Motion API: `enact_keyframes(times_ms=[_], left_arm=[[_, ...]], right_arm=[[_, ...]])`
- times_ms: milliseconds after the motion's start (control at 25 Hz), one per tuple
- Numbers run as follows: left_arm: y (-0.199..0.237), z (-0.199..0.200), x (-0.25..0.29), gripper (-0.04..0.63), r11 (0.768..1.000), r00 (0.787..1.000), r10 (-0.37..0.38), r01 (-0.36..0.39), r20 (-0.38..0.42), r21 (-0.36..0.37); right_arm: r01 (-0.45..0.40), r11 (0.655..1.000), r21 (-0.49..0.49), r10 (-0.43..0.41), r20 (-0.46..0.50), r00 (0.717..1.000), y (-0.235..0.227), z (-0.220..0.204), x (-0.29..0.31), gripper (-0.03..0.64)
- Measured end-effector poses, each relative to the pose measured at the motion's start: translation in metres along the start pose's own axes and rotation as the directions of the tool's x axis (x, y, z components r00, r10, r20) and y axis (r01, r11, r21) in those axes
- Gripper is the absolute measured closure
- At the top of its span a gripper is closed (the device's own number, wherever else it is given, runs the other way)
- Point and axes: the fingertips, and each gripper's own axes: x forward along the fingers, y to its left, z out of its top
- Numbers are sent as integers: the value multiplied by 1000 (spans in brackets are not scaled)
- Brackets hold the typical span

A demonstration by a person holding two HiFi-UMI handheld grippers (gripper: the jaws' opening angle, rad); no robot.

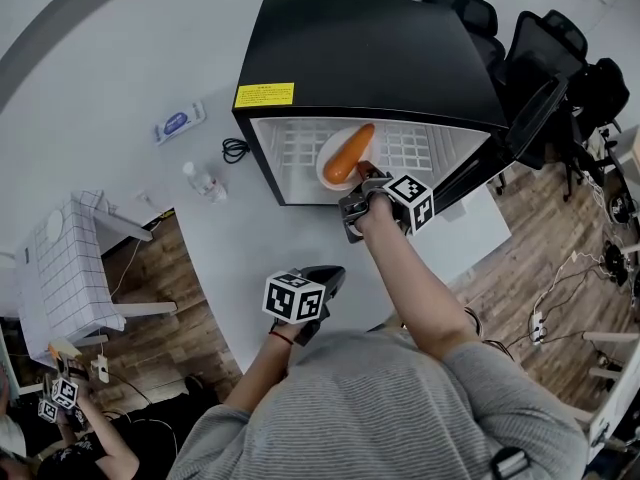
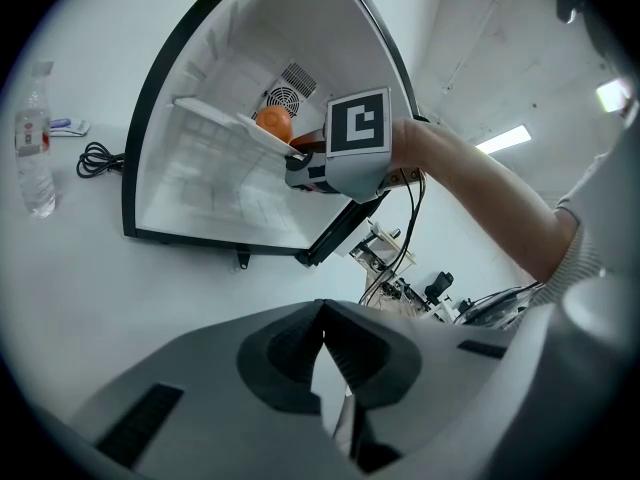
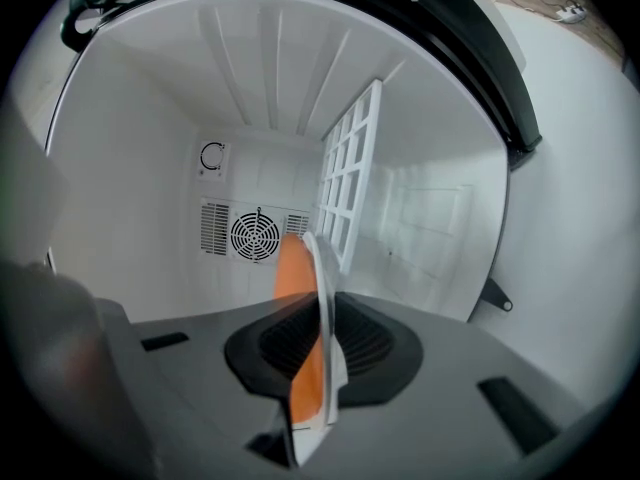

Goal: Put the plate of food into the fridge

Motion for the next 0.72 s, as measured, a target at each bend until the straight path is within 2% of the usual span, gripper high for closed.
enact_keyframes(times_ms=[160,280,720], left_arm=[[2,-1,0,584,1000,1000,1,-1,-4,1],[2,-1,0,584,1000,1000,-1,1,-9,4],[4,-7,-2,584,1000,999,-16,17,-38,18]], right_arm=[[3,1000,14,-3,9,1000,-1,1,-1,577],[14,1000,22,-15,65,998,-2,8,-3,563],[-1,986,169,-37,222,974,-3,6,-5,565]])
